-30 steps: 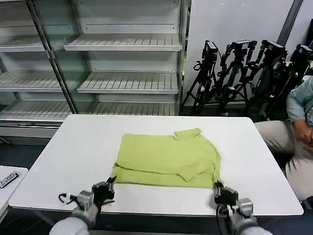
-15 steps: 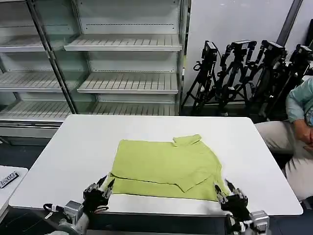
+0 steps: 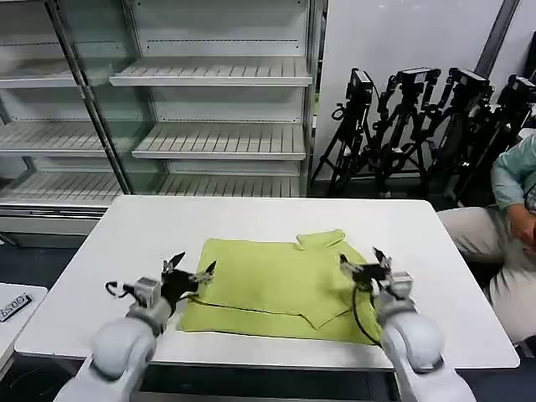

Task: Fold and organize the clothes.

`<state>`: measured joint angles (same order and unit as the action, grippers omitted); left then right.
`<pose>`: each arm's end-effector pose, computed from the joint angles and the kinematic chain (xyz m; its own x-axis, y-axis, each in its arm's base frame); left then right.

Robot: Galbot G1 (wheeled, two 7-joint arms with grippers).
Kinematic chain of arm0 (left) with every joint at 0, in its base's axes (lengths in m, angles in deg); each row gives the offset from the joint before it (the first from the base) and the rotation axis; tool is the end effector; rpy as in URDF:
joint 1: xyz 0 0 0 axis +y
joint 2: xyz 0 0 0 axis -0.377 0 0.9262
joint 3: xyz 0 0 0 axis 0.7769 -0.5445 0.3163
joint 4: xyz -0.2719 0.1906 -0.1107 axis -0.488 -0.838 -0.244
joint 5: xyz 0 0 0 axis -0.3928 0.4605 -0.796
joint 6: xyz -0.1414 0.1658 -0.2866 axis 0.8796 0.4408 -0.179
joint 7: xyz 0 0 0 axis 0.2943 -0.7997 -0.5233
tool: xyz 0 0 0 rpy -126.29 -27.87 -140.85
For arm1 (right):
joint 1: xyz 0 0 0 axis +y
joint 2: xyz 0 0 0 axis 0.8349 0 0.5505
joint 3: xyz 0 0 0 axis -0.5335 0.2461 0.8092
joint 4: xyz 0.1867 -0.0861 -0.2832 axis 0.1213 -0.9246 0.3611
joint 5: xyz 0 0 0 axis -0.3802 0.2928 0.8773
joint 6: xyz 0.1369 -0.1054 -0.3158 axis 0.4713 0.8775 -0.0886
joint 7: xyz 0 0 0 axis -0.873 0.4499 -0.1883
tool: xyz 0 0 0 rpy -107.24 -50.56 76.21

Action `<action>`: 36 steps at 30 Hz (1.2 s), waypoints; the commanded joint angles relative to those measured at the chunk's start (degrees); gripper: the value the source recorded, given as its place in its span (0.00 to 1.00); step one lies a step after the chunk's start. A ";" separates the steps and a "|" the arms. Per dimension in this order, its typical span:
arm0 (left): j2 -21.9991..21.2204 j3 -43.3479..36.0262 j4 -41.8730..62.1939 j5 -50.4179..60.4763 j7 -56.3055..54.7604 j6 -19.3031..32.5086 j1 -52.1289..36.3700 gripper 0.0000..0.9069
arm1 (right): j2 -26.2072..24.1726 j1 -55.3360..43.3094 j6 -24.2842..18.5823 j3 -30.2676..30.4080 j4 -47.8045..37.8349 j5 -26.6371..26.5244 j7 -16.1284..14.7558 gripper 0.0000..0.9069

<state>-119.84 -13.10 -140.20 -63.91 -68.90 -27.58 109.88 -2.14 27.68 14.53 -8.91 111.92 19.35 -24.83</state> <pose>0.3533 0.0622 -0.2494 -0.9056 0.2147 0.3658 0.2603 0.9623 0.0795 0.3743 -0.0275 -0.2430 -0.9528 -0.0658 0.2964 -0.0754 0.9969 -0.0214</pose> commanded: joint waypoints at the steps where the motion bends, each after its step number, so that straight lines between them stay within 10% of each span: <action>1: -0.69 -4.46 19.61 -3.27 2.94 -1.34 -16.92 1.00 | 4.49 -19.53 1.21 5.65 -22.28 -0.98 1.77 1.00; 12: -1.74 -5.87 25.19 -3.60 4.85 -1.70 -19.47 1.00 | 7.82 -21.16 1.35 6.04 -28.96 -0.35 4.20 1.00; 13: -1.79 -6.20 25.60 -3.55 4.82 -1.72 -19.79 1.00 | 7.85 -21.01 1.36 6.05 -29.02 -0.35 4.31 0.89; 14: -1.89 -6.49 25.90 -3.56 4.75 -1.76 -19.88 0.02 | 7.85 -20.79 1.37 6.04 -29.18 -0.36 4.53 0.41; 16: -1.80 -6.99 26.26 -3.42 5.23 -1.80 -19.87 0.01 | 7.84 -20.35 1.36 5.80 -29.39 -0.74 5.08 0.00; 36: -2.85 -7.58 24.03 -3.64 7.04 -1.63 -19.05 0.01 | 5.63 -17.92 0.86 5.58 -24.74 -3.57 3.48 0.00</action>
<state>-122.62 -20.34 -115.76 -67.40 -62.52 -29.09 91.32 3.86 9.94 15.27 -3.46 85.80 16.26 -21.18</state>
